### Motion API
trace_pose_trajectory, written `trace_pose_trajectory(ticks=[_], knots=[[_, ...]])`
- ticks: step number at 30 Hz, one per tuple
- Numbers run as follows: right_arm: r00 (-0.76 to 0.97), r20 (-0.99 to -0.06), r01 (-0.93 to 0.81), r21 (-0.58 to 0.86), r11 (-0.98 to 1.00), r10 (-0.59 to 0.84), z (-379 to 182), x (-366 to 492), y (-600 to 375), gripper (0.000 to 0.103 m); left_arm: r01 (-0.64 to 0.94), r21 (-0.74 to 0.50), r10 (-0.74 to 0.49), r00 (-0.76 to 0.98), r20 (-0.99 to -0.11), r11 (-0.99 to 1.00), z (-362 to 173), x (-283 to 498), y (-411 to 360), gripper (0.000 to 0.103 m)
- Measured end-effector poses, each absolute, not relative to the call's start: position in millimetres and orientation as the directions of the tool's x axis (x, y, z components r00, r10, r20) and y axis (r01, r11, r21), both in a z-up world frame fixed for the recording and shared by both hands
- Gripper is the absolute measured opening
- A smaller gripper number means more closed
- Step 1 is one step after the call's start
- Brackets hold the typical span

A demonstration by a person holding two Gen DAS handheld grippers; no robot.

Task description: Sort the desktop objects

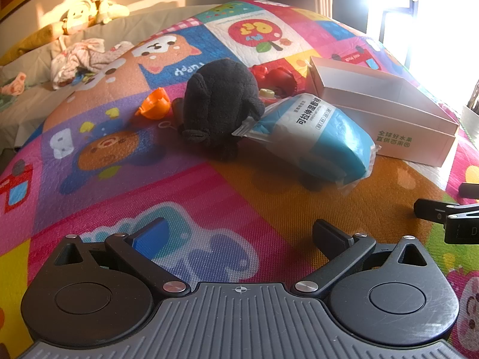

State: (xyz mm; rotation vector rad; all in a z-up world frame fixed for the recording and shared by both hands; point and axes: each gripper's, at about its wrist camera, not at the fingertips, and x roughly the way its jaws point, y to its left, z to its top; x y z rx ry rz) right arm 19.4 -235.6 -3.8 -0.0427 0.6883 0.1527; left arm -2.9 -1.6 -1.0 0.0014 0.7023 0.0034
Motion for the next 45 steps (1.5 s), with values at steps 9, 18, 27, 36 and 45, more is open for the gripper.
trace_pose_trajectory(ticks=[9,18,27,36,45], knots=[[0.761,-0.636,-0.155,0.011,0.988,0.127,-3.4,19.2,-235.6,0.103,-0.002,0.002,0.003,0.764,-0.646,1.000,-1.0,-2.7,-2.0,0.103],[0.761,-0.636,-0.155,0.011,0.988,0.127,-3.4,19.2,-235.6,0.103,-0.003,-0.003,0.000,0.764,-0.645,1.000,-0.8,-2.3,-3.0,0.103],[0.761,-0.636,-0.155,0.011,0.988,0.127,-3.0,19.0,-235.8,0.103,-0.002,-0.006,-0.003,0.765,-0.645,1.000,-0.8,-2.2,-3.9,0.103],[0.761,-0.636,-0.156,0.012,0.988,0.127,-2.7,18.6,-235.9,0.103,-0.001,0.003,0.002,0.762,-0.647,1.000,-0.5,-2.0,-5.7,0.103],[0.761,-0.636,-0.156,0.012,0.988,0.128,-2.4,18.3,-236.1,0.103,-0.001,0.006,0.005,0.762,-0.648,1.000,-0.8,-1.9,-5.7,0.103]])
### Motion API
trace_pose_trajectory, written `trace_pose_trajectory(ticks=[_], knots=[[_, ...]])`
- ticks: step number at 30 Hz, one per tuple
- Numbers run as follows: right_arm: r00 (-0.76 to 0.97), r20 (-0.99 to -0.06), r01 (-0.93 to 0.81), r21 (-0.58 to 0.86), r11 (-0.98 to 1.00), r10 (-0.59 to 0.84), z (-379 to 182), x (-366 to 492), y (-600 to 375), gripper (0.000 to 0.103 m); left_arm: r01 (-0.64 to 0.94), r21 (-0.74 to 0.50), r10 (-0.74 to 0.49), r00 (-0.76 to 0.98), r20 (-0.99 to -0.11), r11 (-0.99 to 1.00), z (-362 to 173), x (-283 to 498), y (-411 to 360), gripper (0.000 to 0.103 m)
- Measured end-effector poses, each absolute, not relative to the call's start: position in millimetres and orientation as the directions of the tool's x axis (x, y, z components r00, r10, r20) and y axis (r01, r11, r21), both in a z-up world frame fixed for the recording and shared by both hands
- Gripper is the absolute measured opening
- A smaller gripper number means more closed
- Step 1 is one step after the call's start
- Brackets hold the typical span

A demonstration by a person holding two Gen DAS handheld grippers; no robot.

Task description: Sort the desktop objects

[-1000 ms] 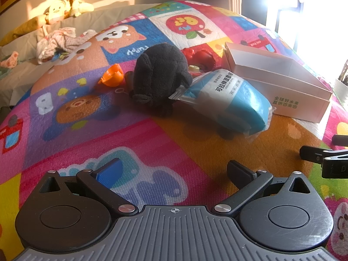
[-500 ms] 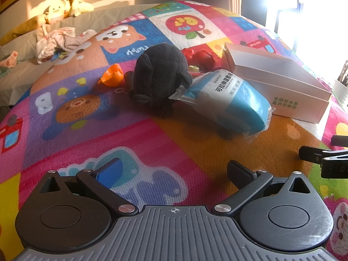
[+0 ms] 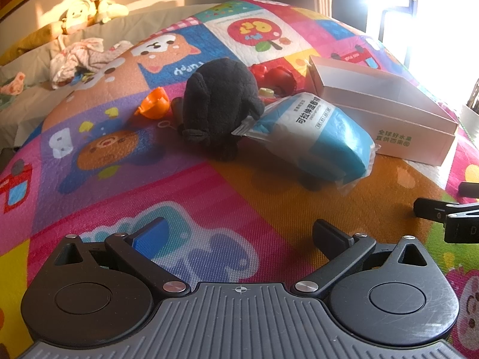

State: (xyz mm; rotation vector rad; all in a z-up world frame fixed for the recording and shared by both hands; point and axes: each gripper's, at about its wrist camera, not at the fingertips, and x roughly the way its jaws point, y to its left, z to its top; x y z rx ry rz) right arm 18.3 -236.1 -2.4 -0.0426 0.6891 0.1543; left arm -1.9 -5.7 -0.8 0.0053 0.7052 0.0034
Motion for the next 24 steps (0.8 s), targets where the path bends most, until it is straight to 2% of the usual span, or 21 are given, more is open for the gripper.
trace_pose_trajectory(ticks=[16,19,21,24], knots=[[0.757,-0.639,-0.156,0.021,0.987,0.133,-3,20,-236,0.103,0.001,0.004,0.002,0.744,-0.668,1.000,-1,3,-3,0.103],[0.719,-0.681,-0.142,0.052,0.988,0.139,4,23,-240,0.103,0.001,0.007,0.004,0.745,-0.668,1.000,0,2,-3,0.103],[0.685,-0.722,-0.121,0.020,0.992,0.098,7,22,-235,0.103,0.001,0.006,0.003,0.744,-0.668,1.000,0,2,-3,0.103],[0.682,-0.728,-0.094,0.007,0.996,0.070,8,14,-233,0.103,0.001,0.007,0.004,0.744,-0.668,1.000,0,2,-3,0.103]])
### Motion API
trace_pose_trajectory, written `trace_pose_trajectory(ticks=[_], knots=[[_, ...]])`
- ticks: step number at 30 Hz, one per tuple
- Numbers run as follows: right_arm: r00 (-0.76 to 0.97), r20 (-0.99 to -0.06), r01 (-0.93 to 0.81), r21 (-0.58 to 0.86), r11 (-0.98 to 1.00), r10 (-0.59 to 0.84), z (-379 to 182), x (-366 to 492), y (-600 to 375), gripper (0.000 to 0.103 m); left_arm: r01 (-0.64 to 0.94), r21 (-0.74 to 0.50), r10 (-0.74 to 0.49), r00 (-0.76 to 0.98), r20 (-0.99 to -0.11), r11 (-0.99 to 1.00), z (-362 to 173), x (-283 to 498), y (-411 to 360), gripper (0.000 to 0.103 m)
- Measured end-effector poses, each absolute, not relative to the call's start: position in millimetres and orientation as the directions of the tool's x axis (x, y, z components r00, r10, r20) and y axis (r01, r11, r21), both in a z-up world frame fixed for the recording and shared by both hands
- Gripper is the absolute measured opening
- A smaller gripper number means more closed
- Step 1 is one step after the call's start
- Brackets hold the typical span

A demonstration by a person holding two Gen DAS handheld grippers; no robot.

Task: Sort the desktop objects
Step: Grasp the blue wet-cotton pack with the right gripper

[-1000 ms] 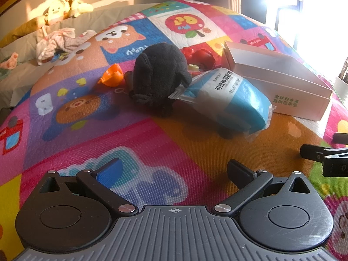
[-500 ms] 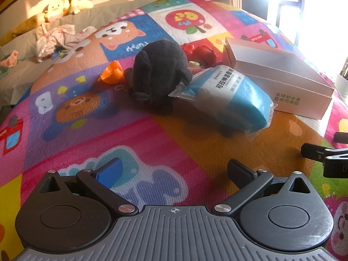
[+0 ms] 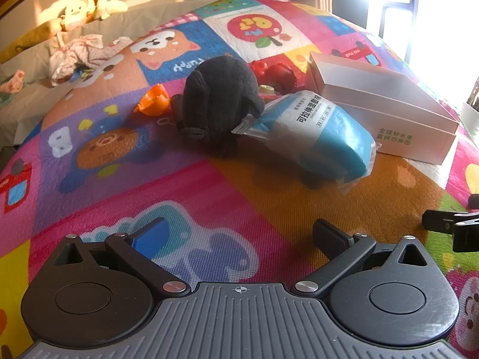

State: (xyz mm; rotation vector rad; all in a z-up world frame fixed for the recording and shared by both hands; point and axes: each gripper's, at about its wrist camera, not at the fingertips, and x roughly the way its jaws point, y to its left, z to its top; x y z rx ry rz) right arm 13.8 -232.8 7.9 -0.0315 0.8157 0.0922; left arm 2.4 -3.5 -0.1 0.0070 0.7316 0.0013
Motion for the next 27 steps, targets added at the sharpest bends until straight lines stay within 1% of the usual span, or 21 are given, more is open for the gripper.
trace_pose_trajectory(ticks=[6,7,9,11,14,17,19,21,23,25,27], knots=[[0.701,-0.708,-0.109,0.007,0.994,0.082,5,11,-231,0.103,0.000,0.006,0.003,0.743,-0.669,1.000,2,3,-5,0.103],[0.708,-0.700,-0.116,0.005,0.993,0.087,3,7,-232,0.103,0.008,-0.015,-0.015,0.746,-0.666,1.000,2,2,-4,0.103],[0.702,-0.703,-0.148,0.012,0.989,0.113,5,6,-235,0.103,0.059,-0.114,-0.119,0.746,-0.655,0.992,9,3,-5,0.103],[0.703,-0.698,-0.182,0.010,0.983,0.137,10,4,-238,0.103,0.105,-0.175,-0.194,0.751,-0.631,0.979,20,8,-11,0.103],[0.796,-0.598,-0.150,-0.044,0.988,0.094,22,-15,-243,0.103,0.128,-0.187,-0.218,0.754,-0.620,0.974,31,27,-31,0.103],[0.857,-0.515,-0.117,-0.123,0.985,0.038,35,-25,-247,0.103,0.120,-0.185,-0.212,0.732,-0.647,0.976,29,57,-51,0.103],[0.876,-0.481,-0.091,-0.136,0.986,0.015,40,-27,-253,0.103,0.091,-0.144,-0.166,0.708,-0.686,0.985,22,75,-61,0.103],[0.877,-0.480,-0.072,-0.125,0.989,0.003,42,-26,-261,0.103,0.079,-0.094,-0.123,0.686,-0.717,0.992,15,83,-64,0.103],[0.872,-0.489,-0.065,-0.106,0.992,0.004,42,-26,-267,0.103,0.084,-0.050,-0.094,0.692,-0.716,0.995,11,78,-56,0.103],[0.868,-0.496,-0.087,-0.088,0.992,0.032,39,-24,-269,0.103,0.070,-0.004,-0.052,0.702,-0.710,0.998,10,69,-41,0.103],[0.862,-0.500,-0.142,-0.069,0.987,0.089,40,-24,-266,0.103,0.059,0.010,-0.035,0.705,-0.708,0.998,12,59,-20,0.103]])
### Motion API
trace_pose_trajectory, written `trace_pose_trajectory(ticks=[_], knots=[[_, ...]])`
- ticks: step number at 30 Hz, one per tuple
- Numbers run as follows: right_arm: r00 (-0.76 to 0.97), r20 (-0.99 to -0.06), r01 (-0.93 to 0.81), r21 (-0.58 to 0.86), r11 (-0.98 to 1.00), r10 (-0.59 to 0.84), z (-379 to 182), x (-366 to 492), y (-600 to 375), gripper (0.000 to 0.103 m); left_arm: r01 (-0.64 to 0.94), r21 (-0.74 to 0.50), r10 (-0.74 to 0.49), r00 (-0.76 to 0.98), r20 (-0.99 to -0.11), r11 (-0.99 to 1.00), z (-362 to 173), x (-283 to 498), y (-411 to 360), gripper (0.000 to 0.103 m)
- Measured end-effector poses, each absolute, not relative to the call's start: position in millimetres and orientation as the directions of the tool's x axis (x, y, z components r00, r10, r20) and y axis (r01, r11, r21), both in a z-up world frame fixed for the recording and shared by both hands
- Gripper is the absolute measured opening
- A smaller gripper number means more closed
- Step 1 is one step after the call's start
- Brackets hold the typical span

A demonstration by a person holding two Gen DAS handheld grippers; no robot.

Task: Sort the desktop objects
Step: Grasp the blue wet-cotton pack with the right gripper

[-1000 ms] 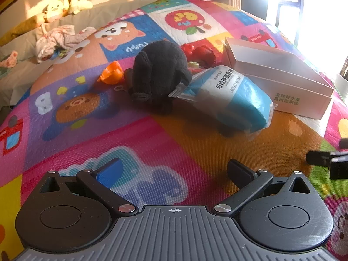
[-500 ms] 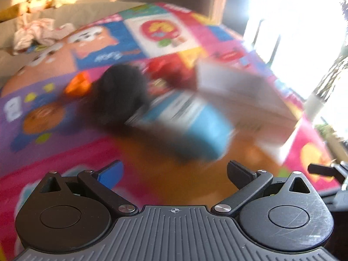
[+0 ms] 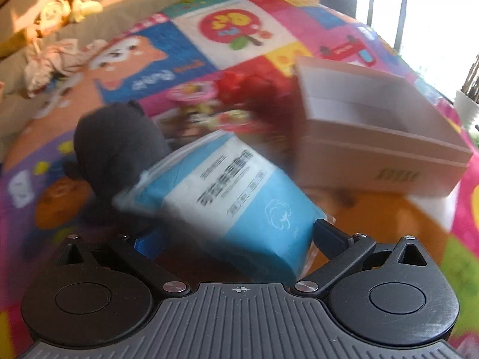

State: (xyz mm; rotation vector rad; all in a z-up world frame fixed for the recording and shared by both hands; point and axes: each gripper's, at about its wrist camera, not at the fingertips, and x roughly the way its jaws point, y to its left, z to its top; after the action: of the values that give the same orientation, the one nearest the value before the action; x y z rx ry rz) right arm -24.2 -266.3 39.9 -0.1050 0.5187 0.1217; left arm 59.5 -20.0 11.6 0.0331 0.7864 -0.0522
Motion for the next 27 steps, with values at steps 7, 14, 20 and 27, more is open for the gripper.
trace_pose_trajectory(ticks=[7,14,20,27], knots=[[0.793,-0.484,-0.432,-0.021,0.902,0.369,58,3,-199,0.103,0.111,-0.096,-0.146,0.708,-0.691,0.989,18,7,48,0.103],[0.635,-0.534,-0.637,0.047,0.769,0.558,59,58,-101,0.103,0.047,-0.032,-0.056,0.744,-0.666,0.998,27,-26,87,0.103],[0.510,-0.604,-0.686,0.144,0.714,0.612,33,77,-54,0.099,-0.027,-0.066,-0.022,0.762,-0.647,0.997,34,-22,121,0.103],[0.460,-0.583,-0.652,0.290,0.701,0.670,42,87,-49,0.092,0.108,-0.026,-0.099,0.760,-0.642,0.994,33,-42,112,0.103]])
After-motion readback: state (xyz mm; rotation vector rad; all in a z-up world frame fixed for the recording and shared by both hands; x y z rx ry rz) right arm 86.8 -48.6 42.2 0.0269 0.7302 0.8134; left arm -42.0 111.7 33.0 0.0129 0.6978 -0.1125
